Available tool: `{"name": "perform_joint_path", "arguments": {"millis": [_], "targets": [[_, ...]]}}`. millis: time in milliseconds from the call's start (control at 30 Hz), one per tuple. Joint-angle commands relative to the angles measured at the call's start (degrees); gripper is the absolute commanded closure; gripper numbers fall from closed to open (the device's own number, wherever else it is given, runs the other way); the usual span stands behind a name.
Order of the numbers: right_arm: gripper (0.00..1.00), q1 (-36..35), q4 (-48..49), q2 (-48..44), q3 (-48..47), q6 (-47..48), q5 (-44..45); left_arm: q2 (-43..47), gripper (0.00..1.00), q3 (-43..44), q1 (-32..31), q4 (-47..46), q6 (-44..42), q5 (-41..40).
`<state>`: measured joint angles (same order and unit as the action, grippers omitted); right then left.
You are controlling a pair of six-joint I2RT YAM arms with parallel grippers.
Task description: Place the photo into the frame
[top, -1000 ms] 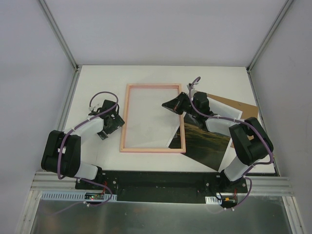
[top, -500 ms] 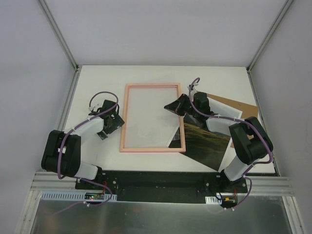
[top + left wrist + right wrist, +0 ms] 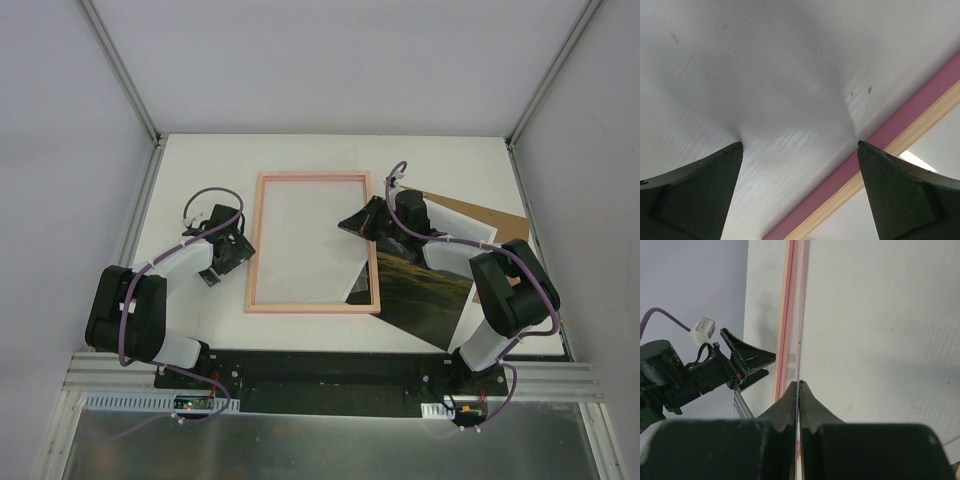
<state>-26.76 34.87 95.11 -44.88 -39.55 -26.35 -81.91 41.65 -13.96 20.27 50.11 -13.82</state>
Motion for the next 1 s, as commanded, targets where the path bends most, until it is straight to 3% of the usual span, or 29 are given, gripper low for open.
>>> {"name": "perform_joint_path", "arguments": {"millis": [0, 967], "targets": [[0.99, -1.27, -1.74, 0.6, -2.31, 2.55, -2.92, -2.82, 0.01, -1.75, -0.99, 1.7, 0.25, 3.98], [0.99, -1.54, -5.6, 3.24, -3.54, 4.66, -0.28, -2.64, 0.01, -1.48, -0.99, 1.7, -0.8, 4.86]]}}
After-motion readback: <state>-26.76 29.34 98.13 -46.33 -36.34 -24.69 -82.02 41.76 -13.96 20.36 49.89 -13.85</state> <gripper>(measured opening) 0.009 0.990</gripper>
